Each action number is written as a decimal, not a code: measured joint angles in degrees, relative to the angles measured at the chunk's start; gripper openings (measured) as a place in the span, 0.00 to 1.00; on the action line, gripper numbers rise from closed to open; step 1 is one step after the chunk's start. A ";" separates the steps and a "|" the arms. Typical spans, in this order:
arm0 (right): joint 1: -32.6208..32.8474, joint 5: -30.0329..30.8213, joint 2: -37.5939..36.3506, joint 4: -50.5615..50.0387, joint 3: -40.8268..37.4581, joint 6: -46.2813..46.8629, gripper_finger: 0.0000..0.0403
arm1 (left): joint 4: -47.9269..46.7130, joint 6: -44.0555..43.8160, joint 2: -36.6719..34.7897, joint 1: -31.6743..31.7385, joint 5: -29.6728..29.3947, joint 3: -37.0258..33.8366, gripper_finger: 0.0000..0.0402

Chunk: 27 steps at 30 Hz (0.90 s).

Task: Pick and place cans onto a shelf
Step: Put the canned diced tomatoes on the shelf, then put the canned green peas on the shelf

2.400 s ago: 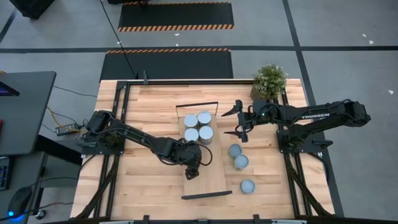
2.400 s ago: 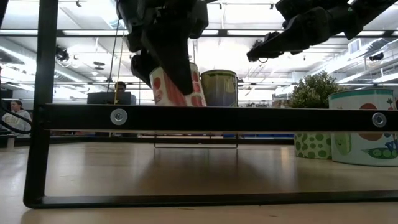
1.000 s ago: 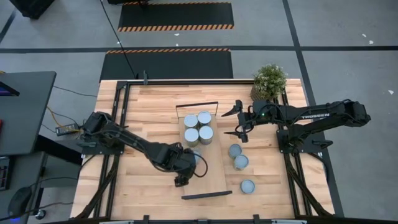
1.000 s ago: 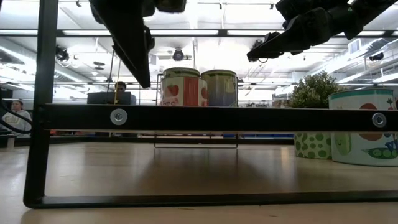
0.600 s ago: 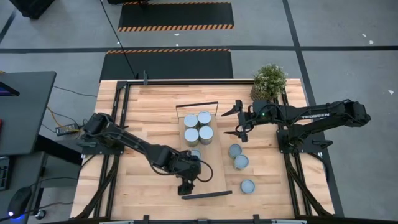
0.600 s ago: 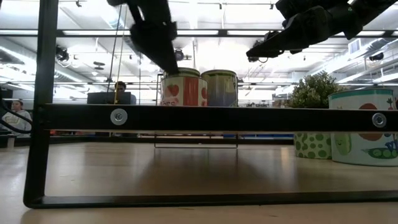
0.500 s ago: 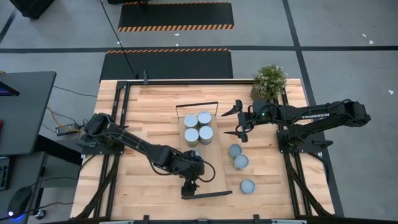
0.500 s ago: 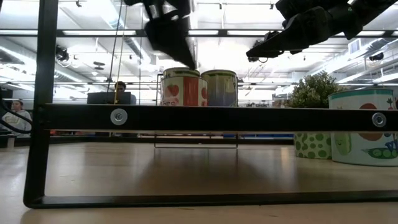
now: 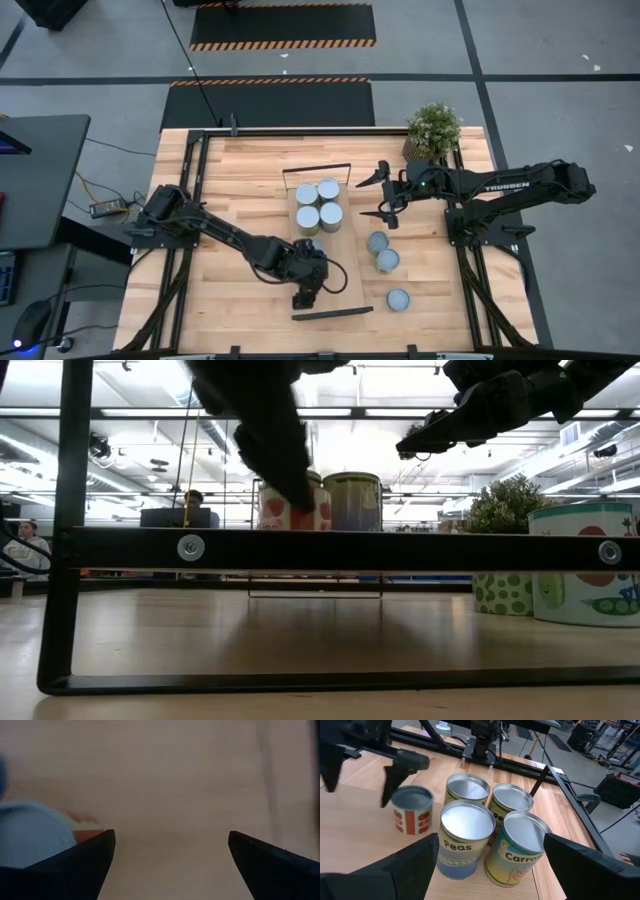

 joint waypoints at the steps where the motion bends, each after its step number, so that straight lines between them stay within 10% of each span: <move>1: 0.00 -0.01 0.00 0.00 0.00 0.00 0.91 | -1.60 -0.49 0.00 -0.06 -1.27 0.00 0.98; 17: 1.00 0.35 0.00 -0.73 0.00 1.99 0.91 | -2.92 -1.70 -3.95 -0.77 4.06 -0.04 0.98; 27: 13.93 13.42 -0.02 -13.57 0.02 14.95 0.91 | -13.65 -3.01 -9.20 0.09 5.57 0.02 0.98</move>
